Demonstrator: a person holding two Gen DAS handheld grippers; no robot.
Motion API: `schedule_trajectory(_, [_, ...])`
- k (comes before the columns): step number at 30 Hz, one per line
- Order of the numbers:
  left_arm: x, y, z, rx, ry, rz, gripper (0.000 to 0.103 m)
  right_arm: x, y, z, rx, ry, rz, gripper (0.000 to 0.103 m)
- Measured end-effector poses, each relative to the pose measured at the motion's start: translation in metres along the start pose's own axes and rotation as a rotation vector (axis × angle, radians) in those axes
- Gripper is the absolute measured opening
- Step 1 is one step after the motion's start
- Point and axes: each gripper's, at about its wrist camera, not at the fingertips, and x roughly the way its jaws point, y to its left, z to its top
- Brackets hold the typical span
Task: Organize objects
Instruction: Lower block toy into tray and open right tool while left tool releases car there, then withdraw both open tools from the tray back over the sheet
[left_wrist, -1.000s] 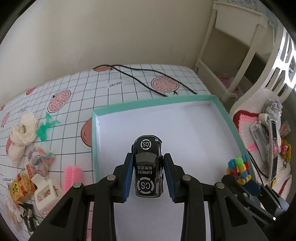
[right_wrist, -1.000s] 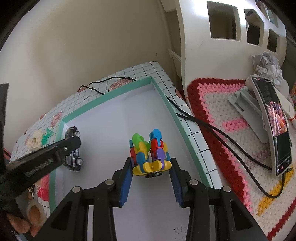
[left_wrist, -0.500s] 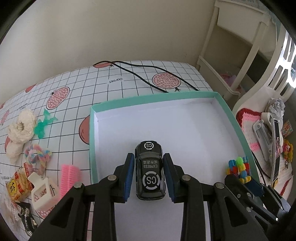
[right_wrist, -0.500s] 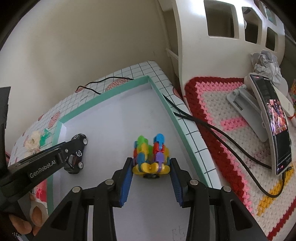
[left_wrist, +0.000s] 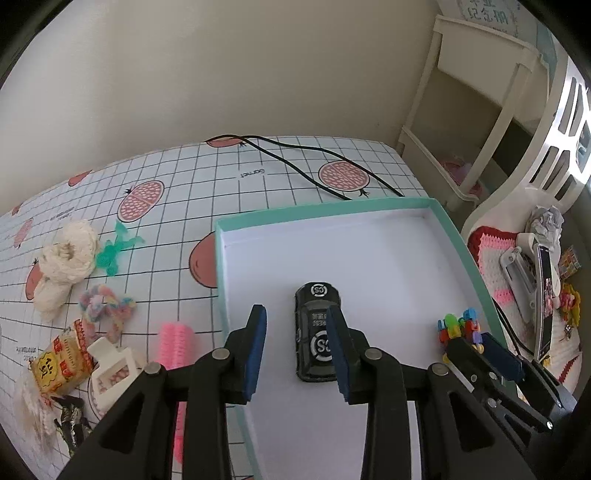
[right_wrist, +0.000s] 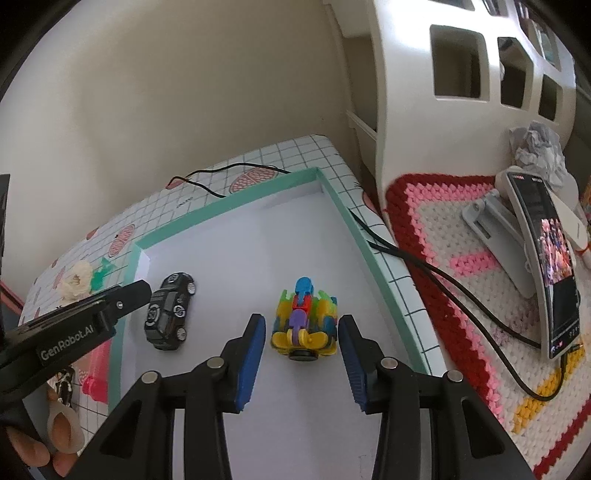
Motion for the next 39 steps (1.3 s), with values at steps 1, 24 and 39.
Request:
schedule_trajectory(1, [-0.001,0.002,-0.001,-0.001,0.001,0.004,0.039,0.000,0.002,0.000,-0.005,0.000,0.000,0.045])
schedule_trajectory(24, [-0.010,0.038,-0.007,-0.066,-0.056,0.072,0.093,0.003,0.020,-0.005,-0.050,-0.004,0.040,0.099])
schedule_trajectory(39, [-0.020,0.060,-0.011,-0.094,-0.079,0.106,0.103,0.005,0.042,-0.007,-0.102,0.003,0.035,0.102])
